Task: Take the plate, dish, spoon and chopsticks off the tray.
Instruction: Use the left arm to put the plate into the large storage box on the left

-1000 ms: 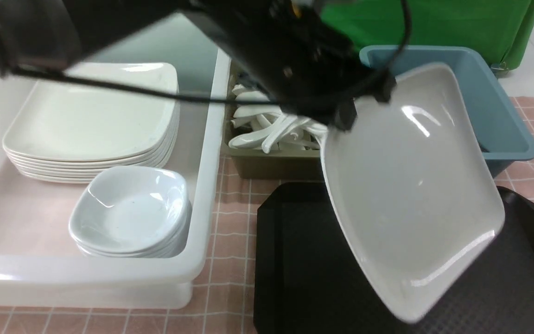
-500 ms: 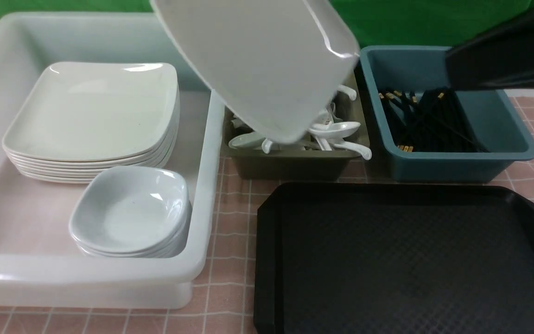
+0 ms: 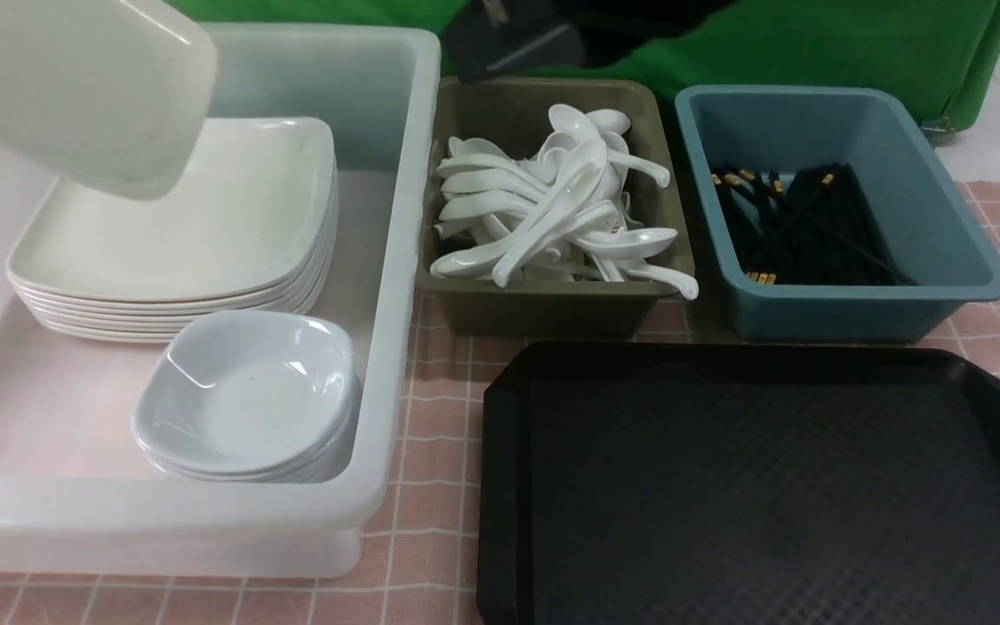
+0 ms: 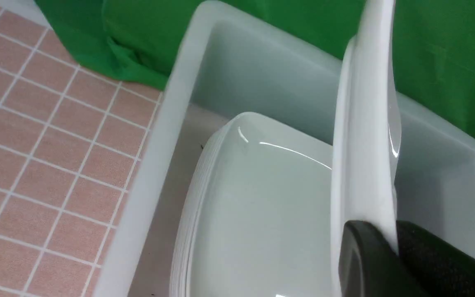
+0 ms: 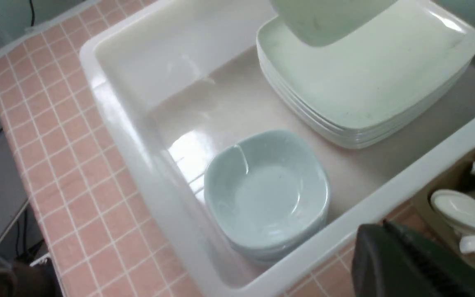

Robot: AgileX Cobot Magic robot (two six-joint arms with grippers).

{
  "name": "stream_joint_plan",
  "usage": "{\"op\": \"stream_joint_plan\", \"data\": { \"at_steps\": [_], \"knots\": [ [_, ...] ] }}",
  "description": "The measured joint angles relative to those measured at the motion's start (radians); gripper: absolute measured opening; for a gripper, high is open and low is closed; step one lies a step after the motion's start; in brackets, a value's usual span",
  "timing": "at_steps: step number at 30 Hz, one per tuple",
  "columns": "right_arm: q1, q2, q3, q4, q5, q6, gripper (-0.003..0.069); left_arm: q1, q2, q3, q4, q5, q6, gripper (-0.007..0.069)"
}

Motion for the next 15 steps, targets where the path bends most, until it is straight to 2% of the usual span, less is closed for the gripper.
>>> {"op": "stream_joint_plan", "data": {
  "at_steps": [6,15],
  "knots": [
    [0.001,0.069,-0.063,-0.001,-0.002,0.027,0.0030,-0.029,0.148,0.001,-0.142,-0.014,0.062,0.0022],
    [0.001,0.074,-0.069,-0.002,-0.001,0.033,0.0030,-0.053,0.259,0.001,-0.129,-0.011,0.083,0.0029]
  ]
}}
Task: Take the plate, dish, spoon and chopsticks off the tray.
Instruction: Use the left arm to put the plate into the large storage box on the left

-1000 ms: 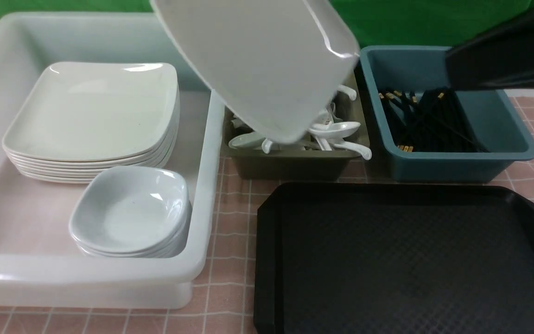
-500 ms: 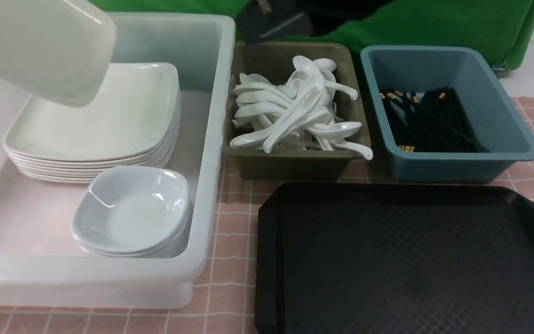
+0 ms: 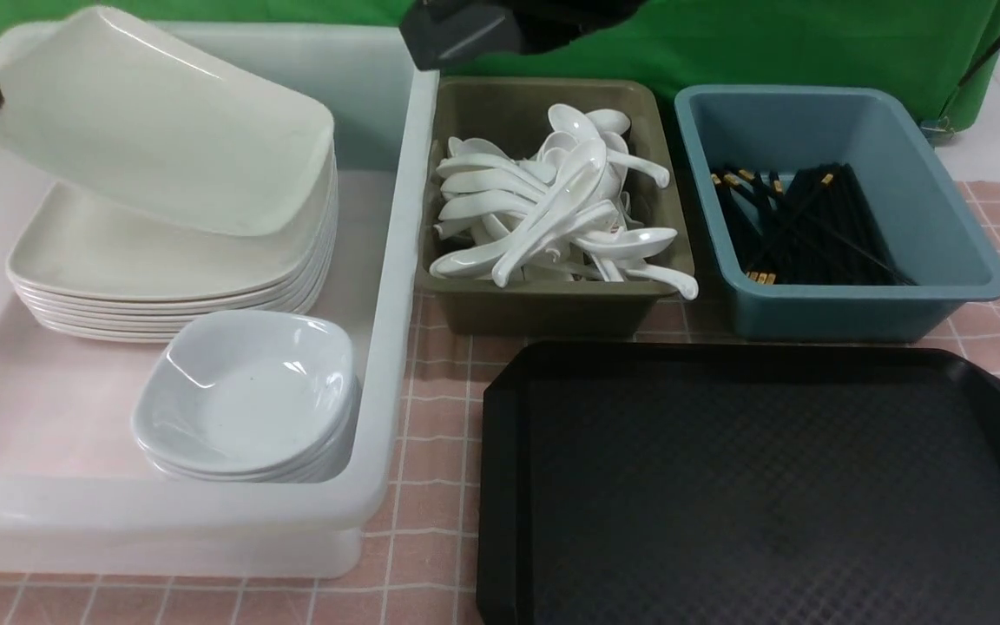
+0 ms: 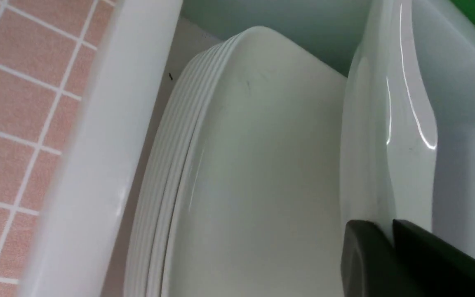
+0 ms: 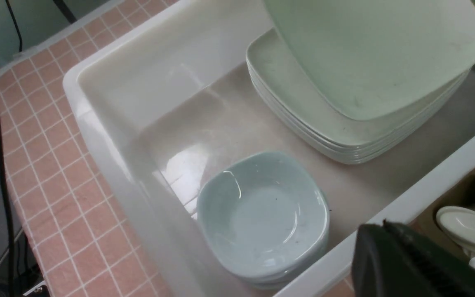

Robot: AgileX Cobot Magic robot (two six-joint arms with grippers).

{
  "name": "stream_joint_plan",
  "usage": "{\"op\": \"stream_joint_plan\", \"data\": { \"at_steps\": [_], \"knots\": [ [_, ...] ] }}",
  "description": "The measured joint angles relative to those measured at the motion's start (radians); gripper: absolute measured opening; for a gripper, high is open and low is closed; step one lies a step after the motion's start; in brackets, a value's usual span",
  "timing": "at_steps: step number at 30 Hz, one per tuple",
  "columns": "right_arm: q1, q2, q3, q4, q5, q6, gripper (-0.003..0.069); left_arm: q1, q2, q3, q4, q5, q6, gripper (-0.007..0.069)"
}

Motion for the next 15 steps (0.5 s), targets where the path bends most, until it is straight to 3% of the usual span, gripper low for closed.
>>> {"op": "stream_joint_plan", "data": {
  "at_steps": [2,10,13,15],
  "knots": [
    [0.000,0.000,0.000,0.000,0.000,0.005,0.0030,-0.009,0.008,0.000,0.020,0.005,0.007,0.0048],
    [0.000,0.000,0.000,0.000,0.023,0.021,0.0030,-0.035,0.004,0.000,0.243,0.008,-0.077,0.0398],
    [0.000,0.000,0.000,0.000,0.041,0.021,0.0030,-0.035,-0.018,0.000,0.280,0.008,-0.098,0.0456],
    [0.000,0.000,0.000,0.000,0.056,0.021,0.0030,-0.035,-0.046,0.000,0.284,0.008,-0.101,0.0452]
  ]
}}
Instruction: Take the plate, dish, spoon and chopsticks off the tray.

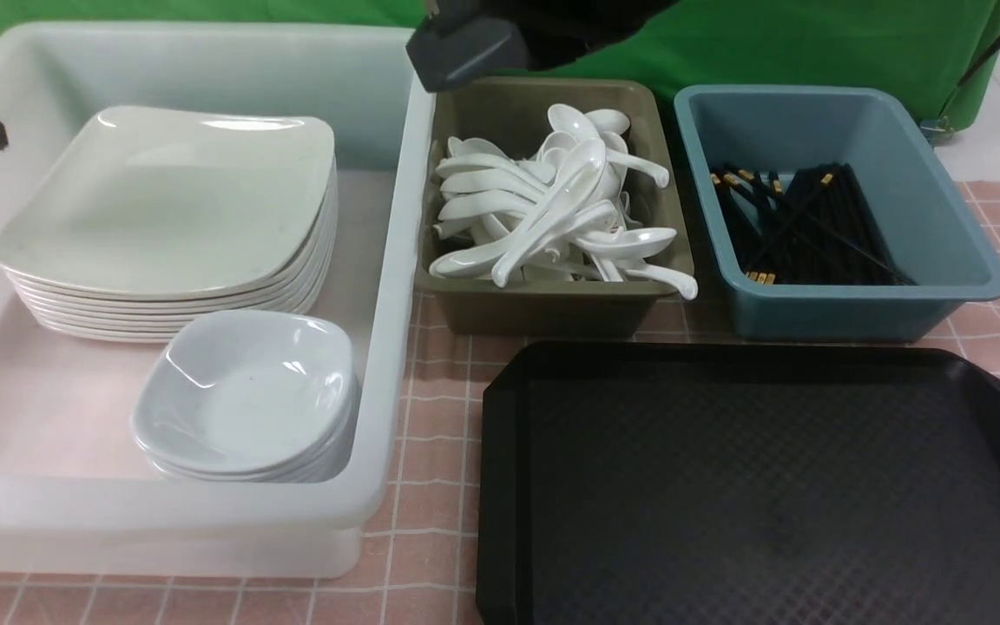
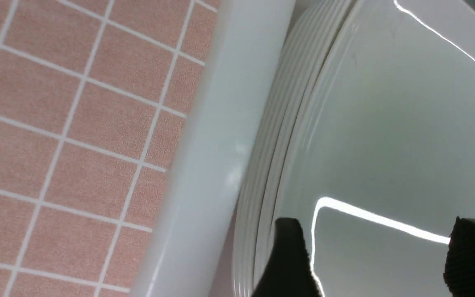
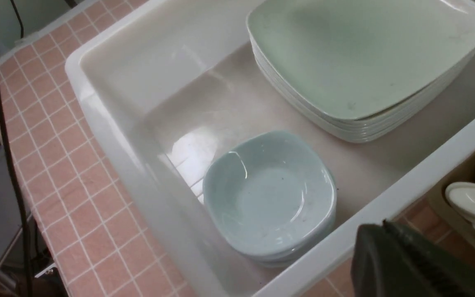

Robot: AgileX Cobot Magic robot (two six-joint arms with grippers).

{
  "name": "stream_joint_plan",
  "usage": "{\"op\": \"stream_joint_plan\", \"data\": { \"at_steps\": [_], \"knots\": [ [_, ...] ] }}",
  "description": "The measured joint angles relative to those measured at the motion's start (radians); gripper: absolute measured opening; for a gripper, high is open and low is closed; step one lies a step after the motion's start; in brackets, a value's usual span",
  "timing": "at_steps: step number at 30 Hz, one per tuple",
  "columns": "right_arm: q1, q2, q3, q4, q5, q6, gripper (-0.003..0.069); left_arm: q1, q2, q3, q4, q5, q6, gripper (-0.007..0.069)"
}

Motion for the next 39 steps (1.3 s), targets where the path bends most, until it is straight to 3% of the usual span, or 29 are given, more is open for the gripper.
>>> {"op": "stream_joint_plan", "data": {
  "at_steps": [2,5,6,7,8,11,15,20,24,26,32,35,39],
  "knots": [
    [0.000,-0.003,0.000,-0.011,0.013,0.000,0.0030,-0.002,-0.037,0.000,-0.017,0.005,0.001,0.0399],
    [0.000,-0.026,0.000,-0.092,0.024,0.013,0.0030,-0.020,-0.101,-0.001,-0.067,0.029,0.033,0.0218],
    [0.000,-0.029,0.000,-0.100,0.025,0.018,0.0030,-0.023,-0.106,-0.001,-0.070,0.029,0.037,0.0218],
    [0.000,-0.055,0.000,-0.184,0.032,0.048,0.0030,-0.055,-0.151,-0.001,-0.095,0.042,0.077,0.0092],
    [0.000,-0.062,0.000,-0.210,0.035,0.063,0.0030,-0.060,-0.163,-0.001,-0.097,0.043,0.082,0.0082],
    [0.000,-0.149,0.000,-0.464,0.111,0.158,0.0030,-0.175,-0.292,-0.001,-0.108,0.053,0.139,0.0002],
    [-0.001,-0.238,0.009,-0.595,0.158,0.196,0.0030,-0.284,-0.416,-0.001,-0.106,0.053,0.180,-0.0008],
    [-0.001,-0.495,0.190,-0.649,0.148,0.265,0.0030,-0.551,-0.657,0.016,-0.004,0.055,0.189,-0.0011],
    [-0.001,-0.687,0.421,-0.683,0.026,0.342,0.0030,-0.700,-0.803,0.124,0.110,0.054,0.163,-0.0011],
    [-0.001,-0.859,0.655,-0.739,-0.128,0.439,0.0030,-0.787,-0.950,0.280,0.181,0.026,0.117,-0.0011],
    [-0.001,-1.282,1.246,-0.937,-0.467,0.730,0.0030,-0.852,-1.358,0.840,0.230,-0.224,0.022,-0.0011],
    [-0.001,-1.436,1.458,-0.996,-0.583,0.822,0.0030,-0.852,-1.557,1.108,0.243,-0.390,0.001,-0.0011],
    [-0.001,-1.560,1.609,-1.010,-0.690,0.856,0.0030,-0.852,-1.733,1.366,0.246,-0.544,-0.015,-0.0011]
  ]
}}
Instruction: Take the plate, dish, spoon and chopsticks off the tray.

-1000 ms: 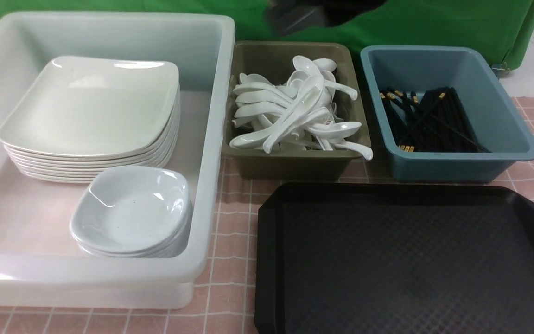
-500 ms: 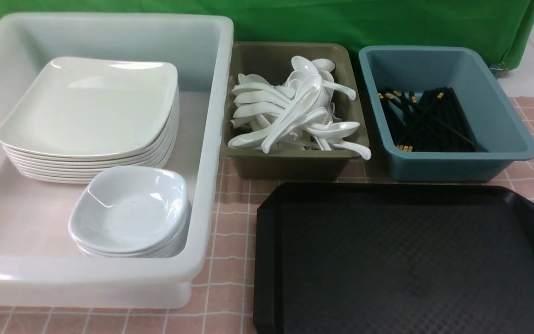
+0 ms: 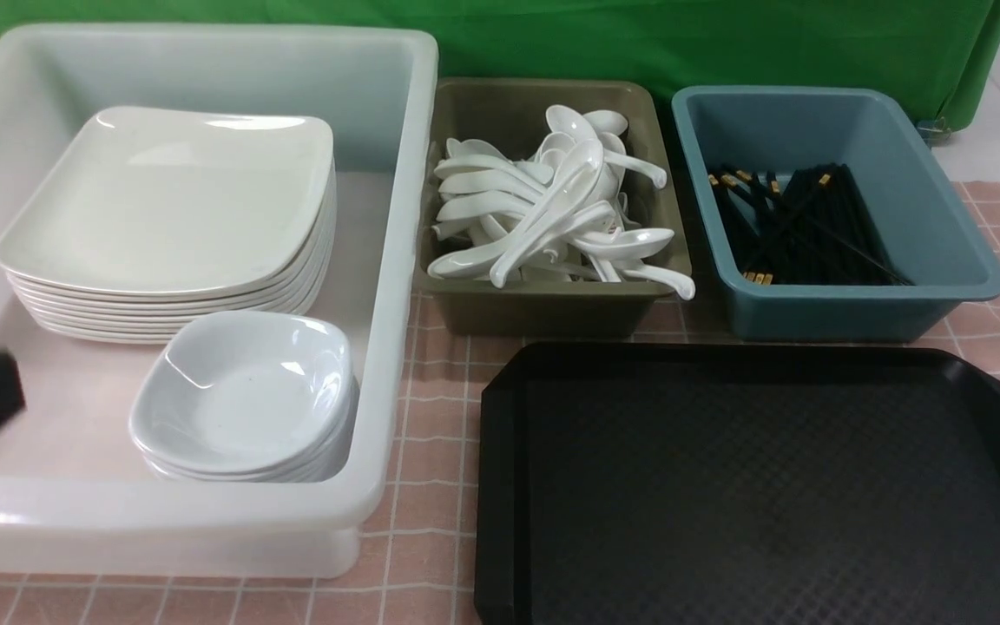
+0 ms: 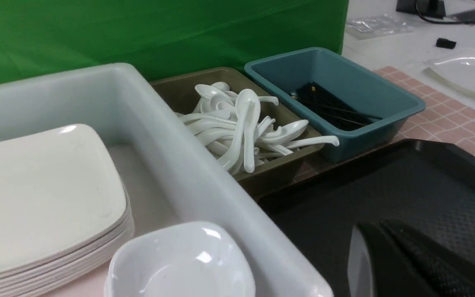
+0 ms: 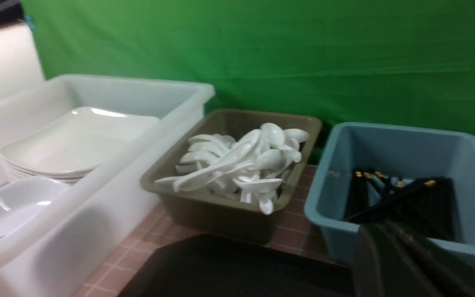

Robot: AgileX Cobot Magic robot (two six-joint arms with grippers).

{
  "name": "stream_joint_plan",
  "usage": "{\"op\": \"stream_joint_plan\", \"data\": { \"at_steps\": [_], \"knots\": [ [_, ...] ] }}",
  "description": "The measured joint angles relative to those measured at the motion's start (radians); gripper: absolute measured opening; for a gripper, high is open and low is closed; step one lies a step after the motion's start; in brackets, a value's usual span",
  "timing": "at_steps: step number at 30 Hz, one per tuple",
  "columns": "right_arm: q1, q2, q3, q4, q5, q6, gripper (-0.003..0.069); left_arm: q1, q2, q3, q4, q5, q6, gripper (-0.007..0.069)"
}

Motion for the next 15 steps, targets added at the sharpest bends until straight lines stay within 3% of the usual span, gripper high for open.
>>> {"op": "stream_joint_plan", "data": {
  "at_steps": [1,5,15],
  "knots": [
    [0.000,-0.053,0.055,-0.003,-0.055,0.005,0.0030,0.000,-0.084,0.128,-0.002,-0.074,-0.018,-0.0011],
    [0.000,-0.098,0.089,-0.011,-0.115,0.008,0.0034,0.000,-0.205,0.307,-0.013,-0.210,-0.066,-0.0005],
    [0.000,-0.100,0.089,-0.015,-0.134,0.008,0.0069,0.000,-0.246,0.389,-0.028,-0.292,-0.088,-0.0003]
  ]
}}
